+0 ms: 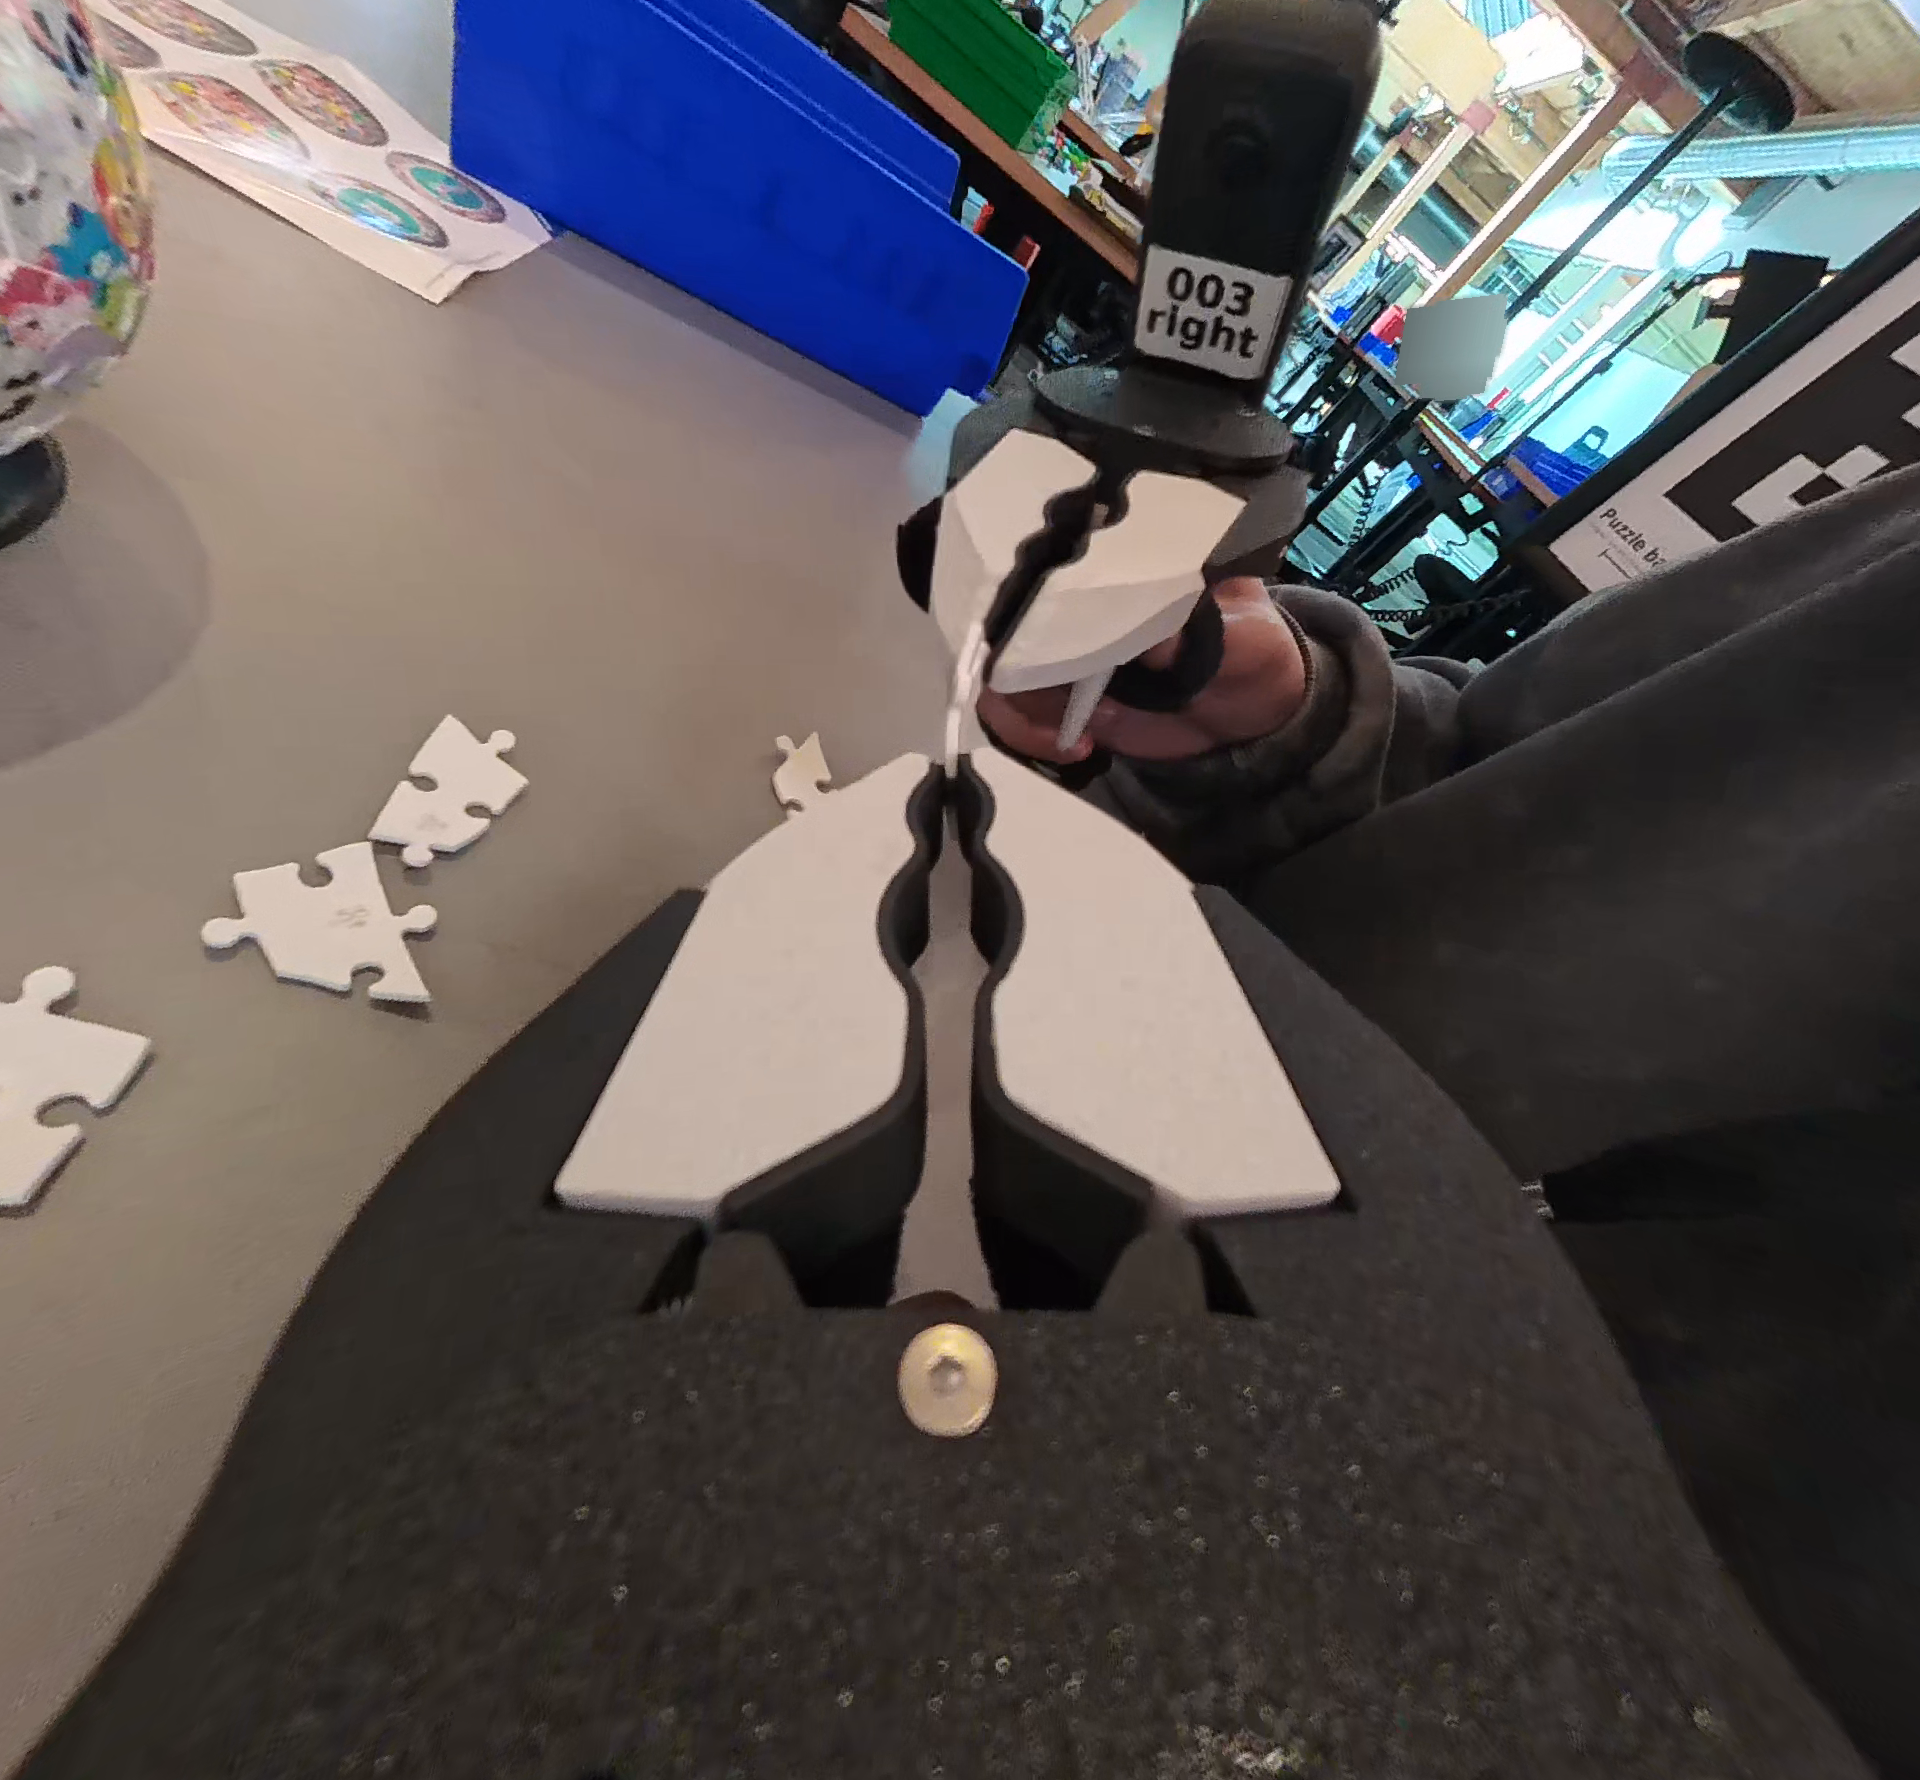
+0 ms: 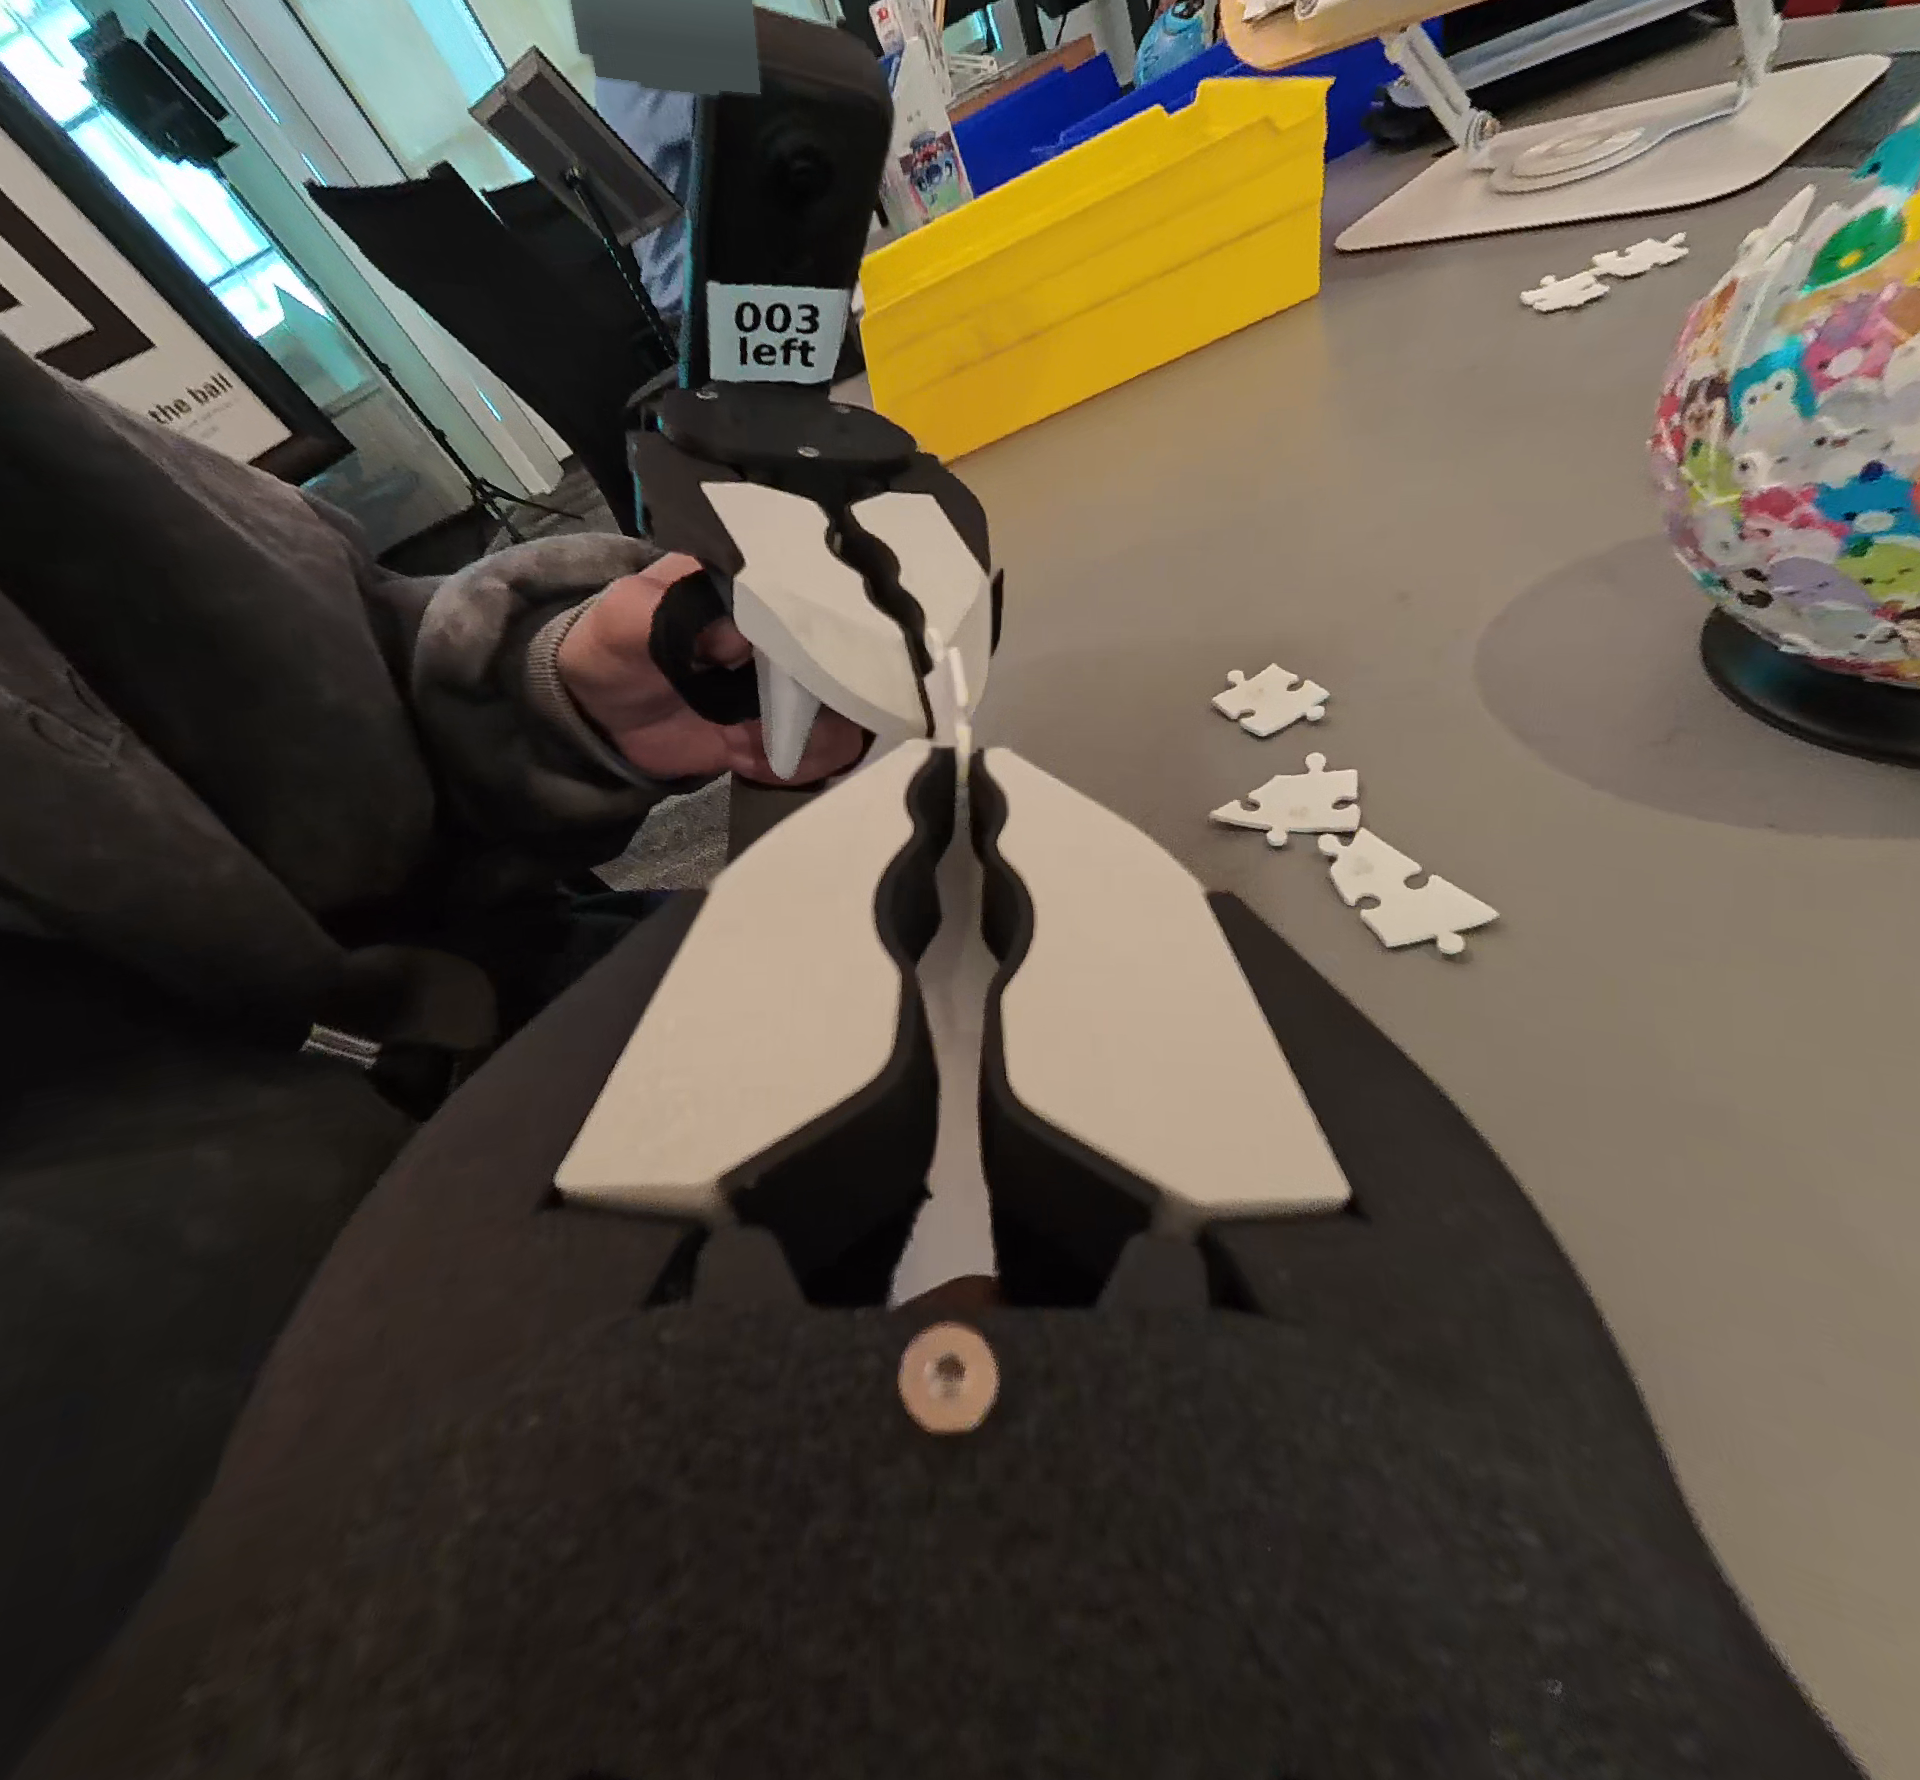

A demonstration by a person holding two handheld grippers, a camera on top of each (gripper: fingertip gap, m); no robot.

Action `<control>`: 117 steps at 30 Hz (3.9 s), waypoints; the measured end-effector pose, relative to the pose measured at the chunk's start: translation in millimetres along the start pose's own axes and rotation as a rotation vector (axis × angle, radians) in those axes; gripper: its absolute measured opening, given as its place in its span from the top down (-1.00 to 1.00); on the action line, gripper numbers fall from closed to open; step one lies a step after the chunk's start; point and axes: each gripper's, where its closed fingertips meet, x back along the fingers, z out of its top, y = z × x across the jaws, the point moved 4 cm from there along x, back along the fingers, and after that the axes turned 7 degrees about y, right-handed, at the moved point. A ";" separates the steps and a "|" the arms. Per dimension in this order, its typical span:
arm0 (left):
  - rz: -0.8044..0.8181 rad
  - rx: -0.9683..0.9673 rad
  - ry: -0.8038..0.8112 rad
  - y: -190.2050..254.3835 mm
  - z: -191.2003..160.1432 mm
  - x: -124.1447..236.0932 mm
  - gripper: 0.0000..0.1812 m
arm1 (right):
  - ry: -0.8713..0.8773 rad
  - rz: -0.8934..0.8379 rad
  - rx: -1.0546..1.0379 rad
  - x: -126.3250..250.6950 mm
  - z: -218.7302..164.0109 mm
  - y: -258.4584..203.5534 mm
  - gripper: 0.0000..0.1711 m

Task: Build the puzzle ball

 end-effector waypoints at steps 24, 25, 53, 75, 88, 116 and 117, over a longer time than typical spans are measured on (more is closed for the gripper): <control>0.085 -0.059 0.006 -15.1 6.2 12.4 0.88 | -0.025 -0.031 -0.177 14.3 -0.7 25.6 0.98; 0.082 -0.057 0.006 -15.0 6.3 12.2 0.88 | -0.040 -0.030 -0.175 13.1 -3.1 25.3 0.98; -0.003 0.139 0.140 -12.9 13.3 8.2 0.98 | 0.132 -0.059 -0.225 -16.5 2.0 13.1 0.87; 0.010 0.188 0.173 -19.9 15.2 14.4 0.98 | 0.162 -0.017 -0.245 -16.5 5.8 9.5 0.91; -0.039 0.235 0.155 -16.8 10.0 6.1 0.98 | 0.181 -0.017 -0.294 -22.5 6.8 11.9 0.98; 0.317 -0.208 0.003 -117.0 170.6 37.4 0.66 | -0.160 0.171 0.767 -55.7 184.3 233.9 0.98; 0.342 -0.220 -0.059 -132.3 180.5 32.6 0.65 | -0.145 0.210 0.727 -61.1 173.3 244.5 0.98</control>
